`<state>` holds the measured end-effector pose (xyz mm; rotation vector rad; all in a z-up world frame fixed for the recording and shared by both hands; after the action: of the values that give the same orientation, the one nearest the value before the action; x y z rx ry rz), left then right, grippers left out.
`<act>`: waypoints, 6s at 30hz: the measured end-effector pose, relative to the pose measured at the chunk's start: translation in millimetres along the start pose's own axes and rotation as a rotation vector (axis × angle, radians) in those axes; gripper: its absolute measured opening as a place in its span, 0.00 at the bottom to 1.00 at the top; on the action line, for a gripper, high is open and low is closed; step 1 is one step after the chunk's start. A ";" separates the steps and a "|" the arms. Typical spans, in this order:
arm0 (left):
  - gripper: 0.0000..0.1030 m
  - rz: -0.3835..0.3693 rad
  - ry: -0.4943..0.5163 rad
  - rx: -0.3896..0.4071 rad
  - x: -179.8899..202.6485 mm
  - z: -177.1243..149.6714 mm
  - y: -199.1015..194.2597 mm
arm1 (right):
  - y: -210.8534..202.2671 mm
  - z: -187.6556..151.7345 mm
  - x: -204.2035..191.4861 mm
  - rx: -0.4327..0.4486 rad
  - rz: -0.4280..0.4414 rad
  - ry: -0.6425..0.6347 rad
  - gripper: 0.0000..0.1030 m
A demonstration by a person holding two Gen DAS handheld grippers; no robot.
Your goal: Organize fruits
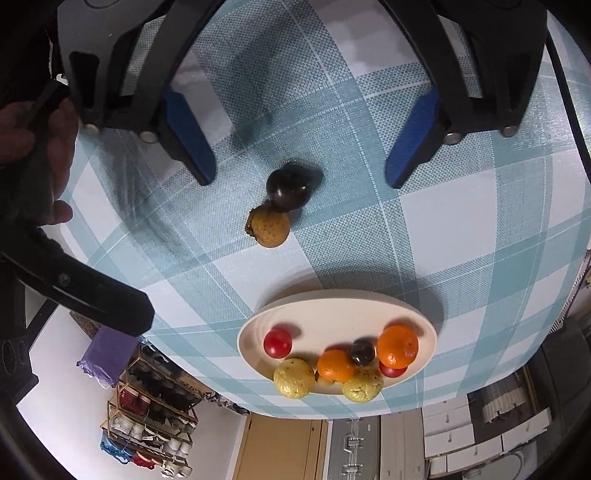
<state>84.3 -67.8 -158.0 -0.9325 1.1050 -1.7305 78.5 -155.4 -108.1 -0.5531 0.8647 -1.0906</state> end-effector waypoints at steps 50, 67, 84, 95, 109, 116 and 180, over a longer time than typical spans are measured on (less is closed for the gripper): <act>0.21 -0.139 -0.154 0.120 -71.8 -3.9 -57.3 | 69.6 -14.2 -46.5 -0.240 0.099 -0.095 0.85; 0.21 -0.154 -0.132 0.157 -70.2 40.3 -63.5 | 73.2 -10.4 -55.3 -0.211 0.076 -0.163 0.24; 0.21 -0.196 -0.114 0.097 -49.7 110.4 -18.1 | 56.4 55.4 -11.3 -0.102 0.054 -0.133 0.24; 0.21 -0.211 -0.117 0.066 -42.9 146.5 7.2 | 72.7 94.2 7.4 -0.097 0.087 -0.103 0.24; 0.23 -0.188 -0.098 0.046 -41.8 161.9 17.8 | 92.8 112.1 18.5 -0.105 0.040 -0.092 0.28; 0.28 -0.187 -0.105 0.085 -45.8 152.8 2.2 | 64.9 112.6 23.2 -0.013 0.066 -0.075 0.49; 1.00 0.308 -0.232 0.751 -50.7 22.9 -162.5 | -78.7 37.9 -40.9 0.506 -0.192 -0.312 1.00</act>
<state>79.9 11.4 -5.7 -0.4405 0.3563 -1.5434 60.0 -148.5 -13.7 -0.3688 0.2486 -1.3001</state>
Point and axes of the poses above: each gripper's, at about its wrist camera, not at the fingertips, and y roughly the way its jaws point, x to its right, z to its top, the point moved 5 cm from there along y, roughly the way its jaws point, and after that the axes turned 15 degrees about -x, right-handed, at the moved point
